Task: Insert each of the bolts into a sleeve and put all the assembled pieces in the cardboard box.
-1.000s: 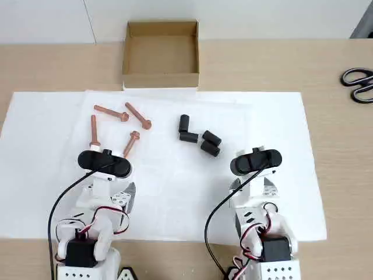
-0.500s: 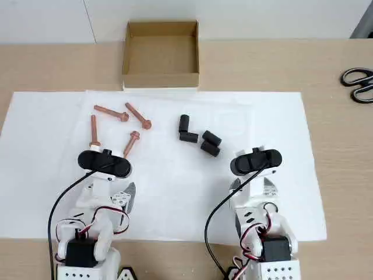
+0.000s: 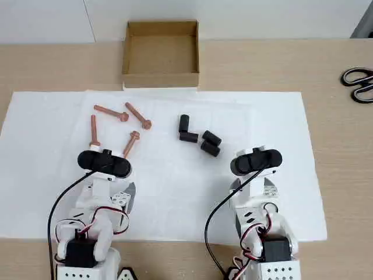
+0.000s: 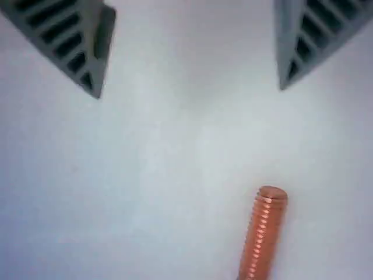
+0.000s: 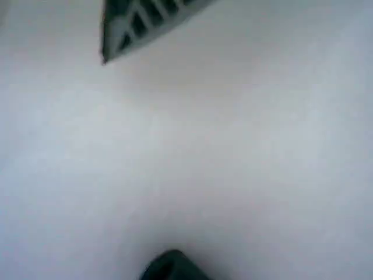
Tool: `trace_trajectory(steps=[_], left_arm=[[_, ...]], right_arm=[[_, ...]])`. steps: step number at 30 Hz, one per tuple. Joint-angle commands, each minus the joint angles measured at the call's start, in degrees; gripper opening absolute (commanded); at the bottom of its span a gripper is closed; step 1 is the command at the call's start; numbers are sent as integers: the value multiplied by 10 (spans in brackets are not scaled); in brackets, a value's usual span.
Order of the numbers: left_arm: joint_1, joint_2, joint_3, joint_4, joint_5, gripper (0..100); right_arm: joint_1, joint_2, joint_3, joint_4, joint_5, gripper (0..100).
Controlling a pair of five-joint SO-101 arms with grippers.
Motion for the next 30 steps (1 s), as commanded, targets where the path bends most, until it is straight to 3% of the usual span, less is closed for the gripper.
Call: trace_trajectory(steps=[1,30], left_arm=[[-2,-5,-2,-10,-3,187],[5,-5,-2,-13,-4,187]], right_arm=[[4,-7,-3,-14,2,224],[4,-7,-3,-14,2,224]])
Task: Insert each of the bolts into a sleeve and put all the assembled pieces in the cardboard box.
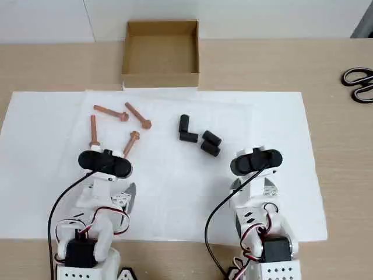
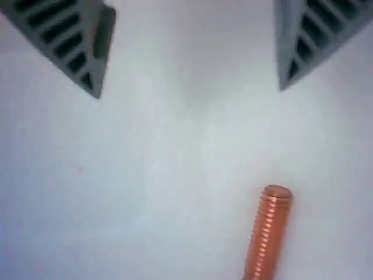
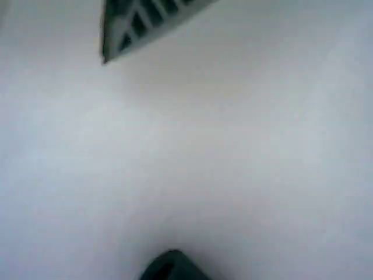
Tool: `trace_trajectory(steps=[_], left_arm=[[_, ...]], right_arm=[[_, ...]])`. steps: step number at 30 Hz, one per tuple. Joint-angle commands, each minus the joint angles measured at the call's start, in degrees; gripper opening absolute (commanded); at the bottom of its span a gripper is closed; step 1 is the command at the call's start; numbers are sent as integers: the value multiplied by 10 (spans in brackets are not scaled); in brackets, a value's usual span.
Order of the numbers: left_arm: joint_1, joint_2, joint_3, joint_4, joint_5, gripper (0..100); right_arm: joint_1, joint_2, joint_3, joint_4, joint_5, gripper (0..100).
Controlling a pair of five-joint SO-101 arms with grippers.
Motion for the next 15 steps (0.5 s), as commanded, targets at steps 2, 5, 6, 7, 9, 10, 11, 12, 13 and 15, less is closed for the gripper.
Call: trace_trajectory(steps=[2,5,6,7,9,10,11,12,13,15], left_arm=[[1,-5,-2,-13,-4,187],[1,-5,-2,-13,-4,187],[1,-5,-2,-13,-4,187],[1,-5,-2,-13,-4,187],[1,-5,-2,-13,-4,187],[1,-5,-2,-13,-4,187],[1,-5,-2,-13,-4,187],[1,-5,-2,-13,-4,187],[1,-5,-2,-13,-4,187],[1,-5,-2,-10,-4,187]], right_arm=[[3,-7,-3,-14,2,224],[3,-7,-3,-14,3,224],[3,-7,-3,-14,3,224],[3,-7,-3,-14,2,224],[3,-7,-3,-14,2,224],[3,-7,-2,-14,2,224],[4,-7,-2,-14,3,224],[7,-7,-1,-14,4,224],[8,-7,-4,-11,4,224],[18,-7,-13,-11,4,224]])
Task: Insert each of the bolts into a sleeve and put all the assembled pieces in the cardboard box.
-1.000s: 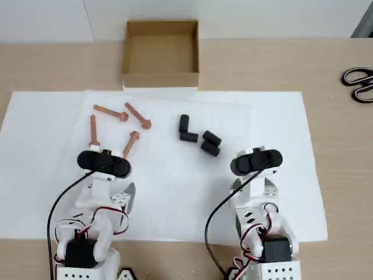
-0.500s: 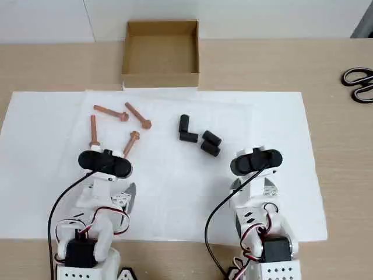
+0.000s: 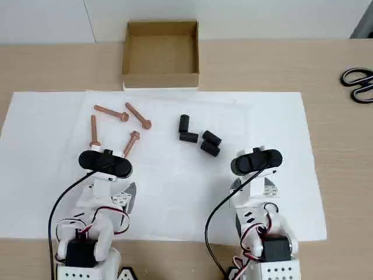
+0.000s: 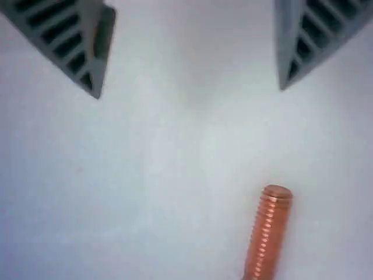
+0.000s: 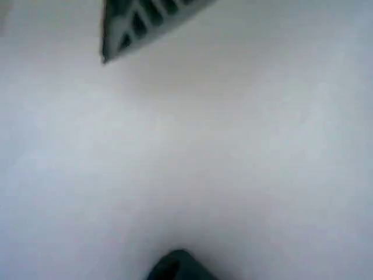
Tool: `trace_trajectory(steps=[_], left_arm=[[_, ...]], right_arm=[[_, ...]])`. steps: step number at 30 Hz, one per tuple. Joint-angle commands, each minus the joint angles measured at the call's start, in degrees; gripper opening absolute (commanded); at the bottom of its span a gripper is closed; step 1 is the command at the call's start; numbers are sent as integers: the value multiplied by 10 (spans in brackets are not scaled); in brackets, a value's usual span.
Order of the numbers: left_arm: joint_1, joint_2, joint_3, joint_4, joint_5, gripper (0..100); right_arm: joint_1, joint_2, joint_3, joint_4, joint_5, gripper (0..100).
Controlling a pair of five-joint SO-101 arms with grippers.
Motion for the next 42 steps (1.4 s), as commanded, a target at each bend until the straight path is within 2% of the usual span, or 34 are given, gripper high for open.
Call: trace_trajectory(steps=[1,7,11,13,18,23,27,33,38,42], left_arm=[[1,-5,-2,-10,-4,187],[-20,-5,-21,-20,-4,187],[-93,-5,-87,-45,-4,187],[-126,-4,-129,-45,-4,187],[-148,26,-224,-2,-33,187],[-148,192,-366,37,-35,187],[-148,357,-518,74,-21,187],[-148,562,-691,156,35,187],[-151,672,-748,179,44,187],[-164,686,-781,181,44,187]], right_arm=[[19,-7,-27,-10,4,224],[93,-7,-142,-10,4,224],[184,-7,-189,-16,4,224],[207,-7,-210,-21,4,224],[213,-5,-258,7,4,224],[208,44,-290,9,5,224],[208,179,-377,29,14,224],[161,468,-573,134,100,224],[68,695,-735,242,106,224],[10,860,-855,291,105,225]])
